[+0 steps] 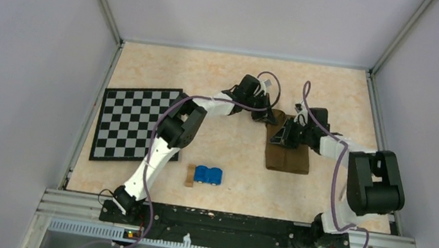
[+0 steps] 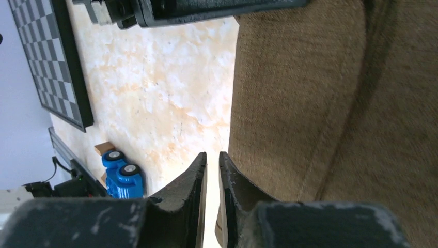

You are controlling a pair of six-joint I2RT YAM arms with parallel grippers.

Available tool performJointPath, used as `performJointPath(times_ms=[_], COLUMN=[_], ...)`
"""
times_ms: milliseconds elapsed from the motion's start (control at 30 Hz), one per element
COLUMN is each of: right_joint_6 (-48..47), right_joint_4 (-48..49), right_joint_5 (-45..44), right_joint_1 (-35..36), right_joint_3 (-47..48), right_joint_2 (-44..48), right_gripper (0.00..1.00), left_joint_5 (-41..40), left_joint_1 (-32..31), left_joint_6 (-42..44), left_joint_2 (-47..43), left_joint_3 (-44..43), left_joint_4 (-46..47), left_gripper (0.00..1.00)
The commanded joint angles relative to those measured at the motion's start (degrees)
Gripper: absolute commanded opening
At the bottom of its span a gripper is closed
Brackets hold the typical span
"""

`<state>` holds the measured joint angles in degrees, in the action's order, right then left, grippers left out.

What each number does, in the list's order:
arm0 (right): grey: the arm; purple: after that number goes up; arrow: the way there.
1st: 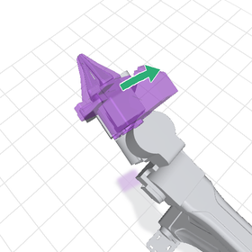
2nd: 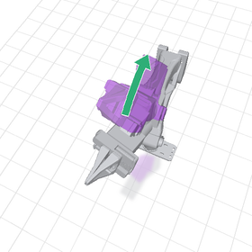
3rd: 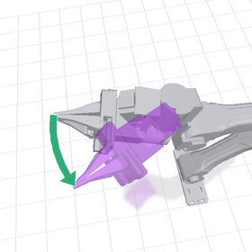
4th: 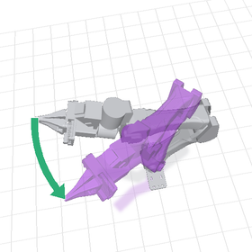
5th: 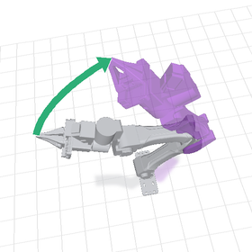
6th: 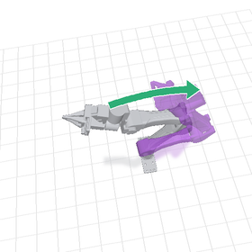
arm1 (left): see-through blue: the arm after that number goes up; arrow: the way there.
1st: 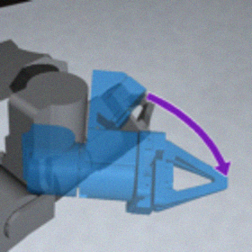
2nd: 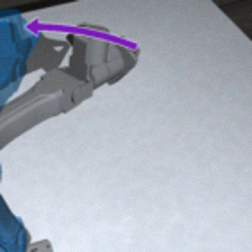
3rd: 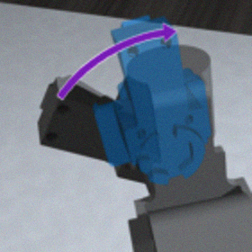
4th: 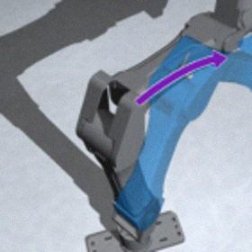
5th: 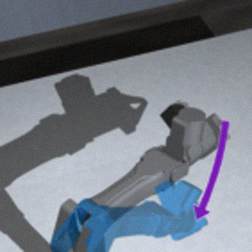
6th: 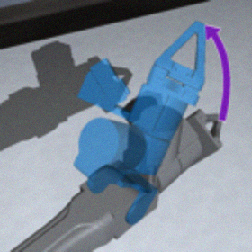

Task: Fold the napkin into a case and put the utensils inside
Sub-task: Smooth out the 2/3-rectangle-folded napkin at the center of the board.

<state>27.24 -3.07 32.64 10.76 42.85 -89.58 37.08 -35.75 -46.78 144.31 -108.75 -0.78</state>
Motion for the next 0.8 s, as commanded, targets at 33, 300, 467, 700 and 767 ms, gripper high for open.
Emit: performJointPath(times_ms=[33,300,467,700,767], right_joint_6=[2.96,3.81,4.46,4.79,2.34], right_joint_4=[9.66,9.39,2.44,-12.54,-16.13], right_joint_5=[7.3,9.12,2.12,-1.7,-5.47], right_joint_1=[0.38,0.44,-0.08,-0.72,-1.5], right_joint_3=[-2.75,-16.18,-21.54,-18.31,-12.88], right_joint_2=[-7.05,1.83,9.75,25.06,25.88], right_gripper=[0.16,0.18,0.21,0.28,0.37], left_joint_5=[-5.45,-4.46,-3.99,-2.22,0.15], left_joint_1=[0.66,1.51,1.94,1.88,1.82], left_joint_6=[3.02,2.67,3.67,7.96,8.45], left_joint_2=[1.75,2.89,3.87,3.2,1.64], left_joint_3=[2.19,1.63,-0.46,-6.16,-7.12], left_joint_4=[-3.99,-4.78,-5.94,-11.78,-12.03], left_gripper=[0.0,0.0,0.0,0.02,0.13])
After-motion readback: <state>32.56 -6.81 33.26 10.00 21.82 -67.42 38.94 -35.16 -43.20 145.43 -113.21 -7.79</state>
